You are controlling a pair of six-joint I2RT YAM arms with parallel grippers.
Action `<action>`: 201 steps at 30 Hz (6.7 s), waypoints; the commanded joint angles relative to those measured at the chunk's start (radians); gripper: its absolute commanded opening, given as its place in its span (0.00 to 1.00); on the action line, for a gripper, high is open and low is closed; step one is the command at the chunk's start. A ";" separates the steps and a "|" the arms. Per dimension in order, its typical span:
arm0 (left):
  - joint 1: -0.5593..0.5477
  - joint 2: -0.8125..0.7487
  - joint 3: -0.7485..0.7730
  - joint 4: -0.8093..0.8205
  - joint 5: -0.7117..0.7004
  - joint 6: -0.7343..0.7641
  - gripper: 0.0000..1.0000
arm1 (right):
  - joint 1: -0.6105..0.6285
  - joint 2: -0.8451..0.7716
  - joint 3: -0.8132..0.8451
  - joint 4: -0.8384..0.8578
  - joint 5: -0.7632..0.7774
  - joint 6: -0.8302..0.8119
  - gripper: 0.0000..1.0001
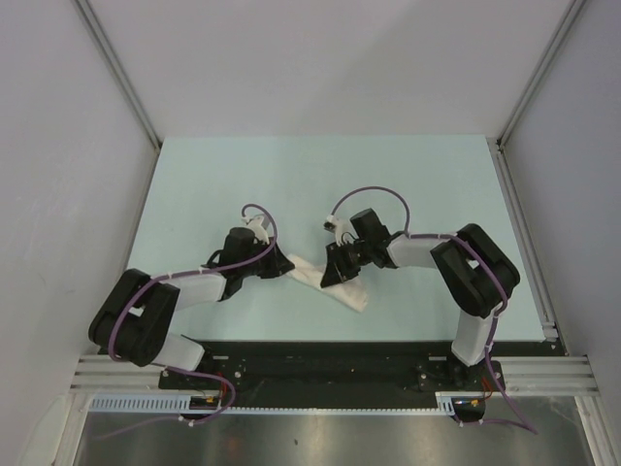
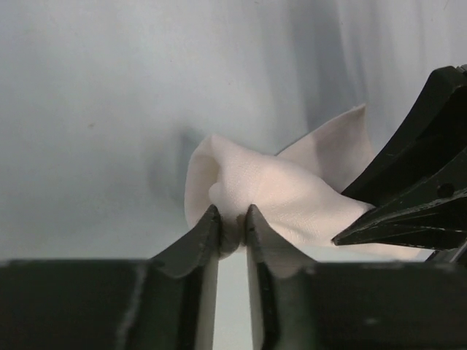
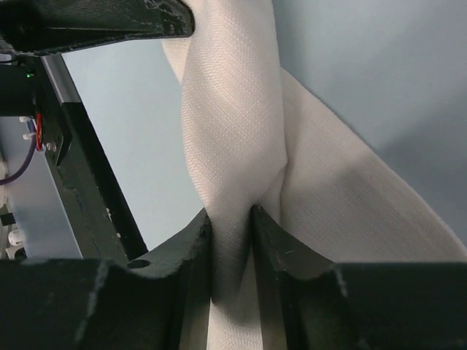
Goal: Fold the napkin, place the utensils inside, and roll it up
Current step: Roll the napkin with the utensil
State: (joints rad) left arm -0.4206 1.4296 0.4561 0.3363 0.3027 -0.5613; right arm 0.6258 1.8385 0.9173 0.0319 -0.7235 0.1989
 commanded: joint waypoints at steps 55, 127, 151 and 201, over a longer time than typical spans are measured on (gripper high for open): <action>-0.007 0.089 0.154 -0.100 0.042 0.044 0.00 | 0.425 -0.157 -0.021 -0.110 0.968 -0.339 0.59; 0.049 -0.024 -0.043 0.155 0.095 -0.009 0.04 | -0.011 0.049 0.158 -0.234 -0.082 -0.075 0.55; 0.049 0.091 0.102 -0.013 0.079 -0.002 0.00 | 0.386 -0.153 0.158 -0.247 0.912 -0.315 0.61; 0.105 0.009 0.145 -0.076 0.070 0.008 0.68 | 0.057 0.099 0.215 -0.270 0.188 -0.159 0.56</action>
State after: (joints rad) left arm -0.3218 1.4399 0.6353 0.1963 0.3275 -0.5415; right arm 0.6708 1.8854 1.1412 -0.2340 -0.5007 0.0074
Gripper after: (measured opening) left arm 0.673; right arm 0.566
